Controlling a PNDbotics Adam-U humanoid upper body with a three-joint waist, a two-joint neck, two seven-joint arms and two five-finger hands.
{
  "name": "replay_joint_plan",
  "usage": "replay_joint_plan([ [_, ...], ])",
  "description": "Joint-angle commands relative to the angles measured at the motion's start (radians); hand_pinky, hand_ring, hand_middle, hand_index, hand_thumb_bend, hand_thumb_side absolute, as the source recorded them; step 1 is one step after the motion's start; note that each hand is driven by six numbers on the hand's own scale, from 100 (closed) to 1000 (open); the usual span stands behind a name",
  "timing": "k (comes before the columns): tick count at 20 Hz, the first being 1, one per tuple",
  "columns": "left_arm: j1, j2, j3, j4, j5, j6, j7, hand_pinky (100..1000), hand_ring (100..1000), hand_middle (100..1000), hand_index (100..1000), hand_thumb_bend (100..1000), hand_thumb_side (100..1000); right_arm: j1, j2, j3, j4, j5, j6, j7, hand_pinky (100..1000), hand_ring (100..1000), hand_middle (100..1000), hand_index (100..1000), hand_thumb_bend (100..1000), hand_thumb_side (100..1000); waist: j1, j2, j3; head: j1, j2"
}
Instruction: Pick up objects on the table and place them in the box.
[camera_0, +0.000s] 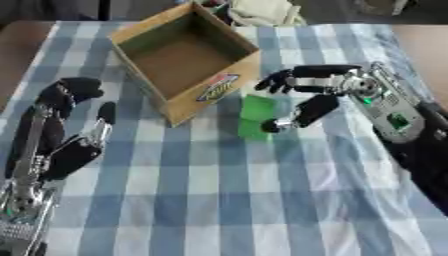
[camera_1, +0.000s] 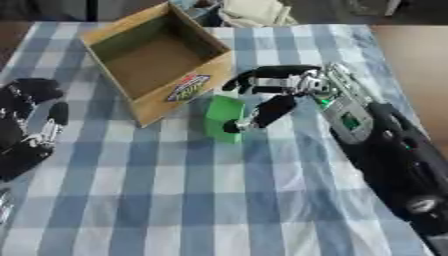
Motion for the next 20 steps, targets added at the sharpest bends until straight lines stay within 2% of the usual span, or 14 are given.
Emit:
replay_joint_plan([
  [1,-0.008,0.003,-0.001,-0.012,0.000,-0.002,-0.003,848,716,688,722,306,330,-0.023,-0.004,-0.010,0.011,0.023,0.000,-0.009,878,923,944,1000,472,730,0.004,-0.016,0.001,-0.002,0.009],
  [13,-0.007,0.002,-0.001,-0.012,0.001,-0.002,-0.005,847,714,688,721,306,333,-0.021,0.018,-0.021,0.086,0.094,-0.007,-0.050,882,923,940,980,473,716,0.007,-0.015,0.002,-0.004,0.010],
  [20,-0.006,0.002,-0.001,-0.011,0.001,-0.002,-0.005,847,714,688,721,307,333,-0.020,0.022,-0.021,0.095,0.117,-0.017,-0.063,887,924,939,899,463,682,0.008,-0.015,0.002,-0.004,0.014],
])
